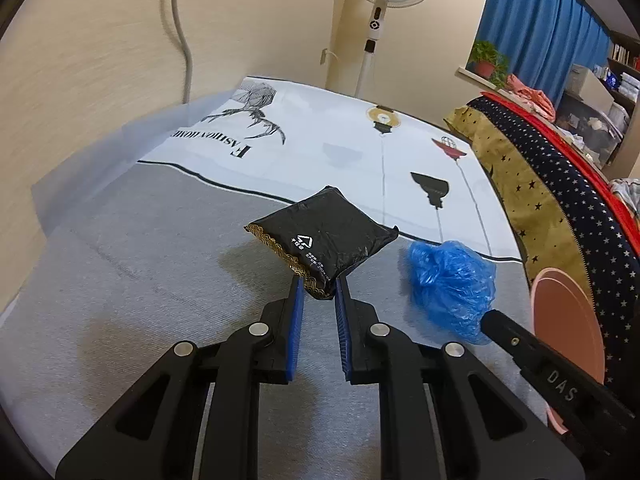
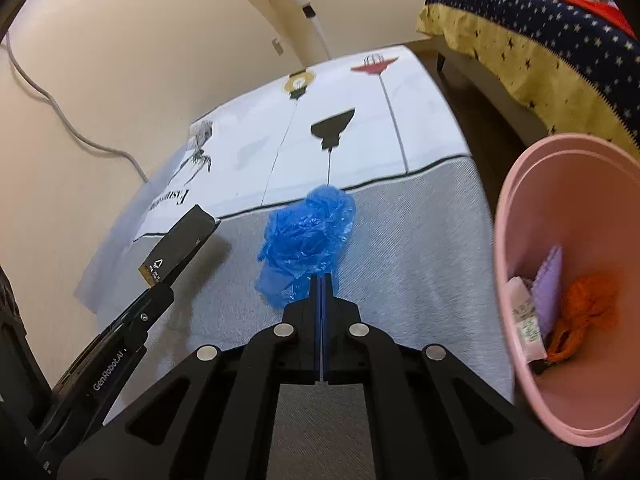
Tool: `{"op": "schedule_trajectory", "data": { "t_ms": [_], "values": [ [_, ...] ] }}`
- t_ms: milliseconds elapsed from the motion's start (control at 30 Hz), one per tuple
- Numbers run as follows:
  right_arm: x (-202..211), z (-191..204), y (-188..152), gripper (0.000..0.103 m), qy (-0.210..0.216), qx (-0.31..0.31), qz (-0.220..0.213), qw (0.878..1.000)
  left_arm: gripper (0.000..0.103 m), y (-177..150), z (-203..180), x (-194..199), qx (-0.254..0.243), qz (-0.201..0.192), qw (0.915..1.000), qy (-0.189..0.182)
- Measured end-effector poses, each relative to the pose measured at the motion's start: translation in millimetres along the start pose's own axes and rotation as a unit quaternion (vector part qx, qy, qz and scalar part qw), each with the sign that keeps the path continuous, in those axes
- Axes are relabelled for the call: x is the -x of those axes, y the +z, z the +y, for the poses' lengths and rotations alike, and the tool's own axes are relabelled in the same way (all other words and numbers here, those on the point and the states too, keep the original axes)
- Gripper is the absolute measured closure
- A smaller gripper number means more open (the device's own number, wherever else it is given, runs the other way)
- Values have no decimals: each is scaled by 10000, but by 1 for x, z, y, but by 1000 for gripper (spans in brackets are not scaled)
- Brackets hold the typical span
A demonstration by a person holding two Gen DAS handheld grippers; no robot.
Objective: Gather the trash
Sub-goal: 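Lift the blue bag and black pouch and carry both over the pink bin, then open the right tool to drop the blue bag while the left tool releases the black pouch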
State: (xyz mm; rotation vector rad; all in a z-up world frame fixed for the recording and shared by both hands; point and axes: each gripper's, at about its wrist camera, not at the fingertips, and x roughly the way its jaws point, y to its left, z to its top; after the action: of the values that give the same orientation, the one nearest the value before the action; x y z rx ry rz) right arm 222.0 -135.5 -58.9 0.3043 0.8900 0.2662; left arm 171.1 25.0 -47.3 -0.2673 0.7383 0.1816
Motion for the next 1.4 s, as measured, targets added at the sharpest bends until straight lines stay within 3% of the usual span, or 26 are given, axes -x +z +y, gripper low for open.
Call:
{"op": "schedule_trajectory", "data": {
  "t_ms": [467,833,1100,1400],
  "values": [
    [83,-11,12,103,-474,282,-751,9956,87,1,-22,27,-218,-248,9988,-369],
    [143,-43,10,103,-1019,34,-1113,9886,87,-9,-58,52,-539,-310,9945,-849],
    [176,-66,7,103,-1466,-173,-1299,9805,87,-23,-100,64,-958,-220,9851,-1411],
    [184,-93,6,103,-1868,-465,-1268,9731,87,-36,-146,63,-1588,-216,9708,-1787]
  ]
}}
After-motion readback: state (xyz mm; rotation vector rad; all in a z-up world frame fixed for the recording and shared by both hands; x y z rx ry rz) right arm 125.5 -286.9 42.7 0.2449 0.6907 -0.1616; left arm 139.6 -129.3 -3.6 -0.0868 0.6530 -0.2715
